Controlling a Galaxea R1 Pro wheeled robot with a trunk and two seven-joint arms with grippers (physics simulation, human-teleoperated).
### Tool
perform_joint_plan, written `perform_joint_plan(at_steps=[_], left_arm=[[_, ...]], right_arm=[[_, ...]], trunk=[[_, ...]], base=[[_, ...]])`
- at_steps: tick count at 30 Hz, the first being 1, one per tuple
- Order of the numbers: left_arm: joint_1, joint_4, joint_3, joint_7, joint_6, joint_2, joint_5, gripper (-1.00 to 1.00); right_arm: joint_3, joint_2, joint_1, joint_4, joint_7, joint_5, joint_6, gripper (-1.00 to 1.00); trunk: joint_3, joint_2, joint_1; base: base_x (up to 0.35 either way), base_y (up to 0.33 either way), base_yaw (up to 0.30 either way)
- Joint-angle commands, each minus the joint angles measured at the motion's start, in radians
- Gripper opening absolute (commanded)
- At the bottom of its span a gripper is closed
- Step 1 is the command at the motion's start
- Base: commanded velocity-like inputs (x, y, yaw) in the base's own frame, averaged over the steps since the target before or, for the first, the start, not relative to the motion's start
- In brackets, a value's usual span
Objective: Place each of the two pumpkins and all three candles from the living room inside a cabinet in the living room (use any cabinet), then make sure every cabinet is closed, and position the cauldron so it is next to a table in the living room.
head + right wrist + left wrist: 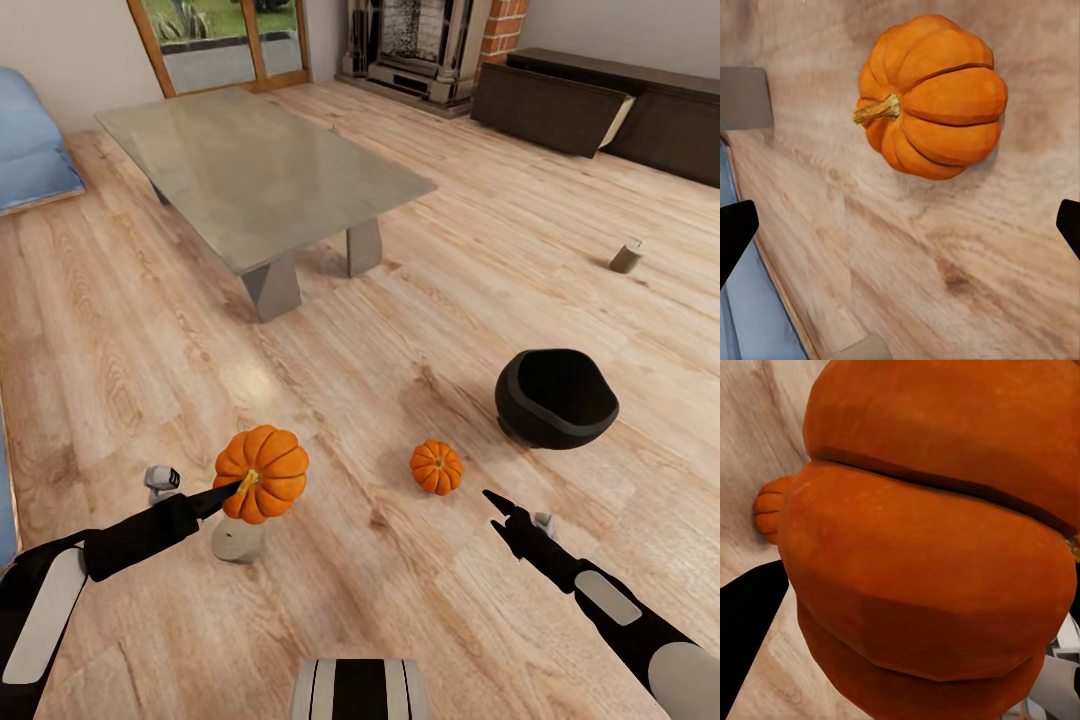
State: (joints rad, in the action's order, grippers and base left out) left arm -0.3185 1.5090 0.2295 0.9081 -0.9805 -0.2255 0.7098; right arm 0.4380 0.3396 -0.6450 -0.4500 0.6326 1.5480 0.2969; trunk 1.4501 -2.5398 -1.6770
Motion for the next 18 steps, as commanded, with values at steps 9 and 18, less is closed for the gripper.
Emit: perform_joint_plan(at_steps=[9,18], left_arm=[[0.000,0.000,0.001,0.002,-0.004,0.000,0.000,-1.00],[0.000,-0.001,0.001,0.002,-0.004,0.000,0.000,-1.00]], right_arm=[[0.005,0.001,-0.001,0.068,0.004,0.012,0.001,1.00],[0.005,0.001,-0.001,0.083,0.003,0.012,0.001,1.00]], trunk=[[0.001,0.000,0.000],[0.001,0.000,0.000]], base=[[0.141,0.000,0.000],[0.070,-0.007,0.000]])
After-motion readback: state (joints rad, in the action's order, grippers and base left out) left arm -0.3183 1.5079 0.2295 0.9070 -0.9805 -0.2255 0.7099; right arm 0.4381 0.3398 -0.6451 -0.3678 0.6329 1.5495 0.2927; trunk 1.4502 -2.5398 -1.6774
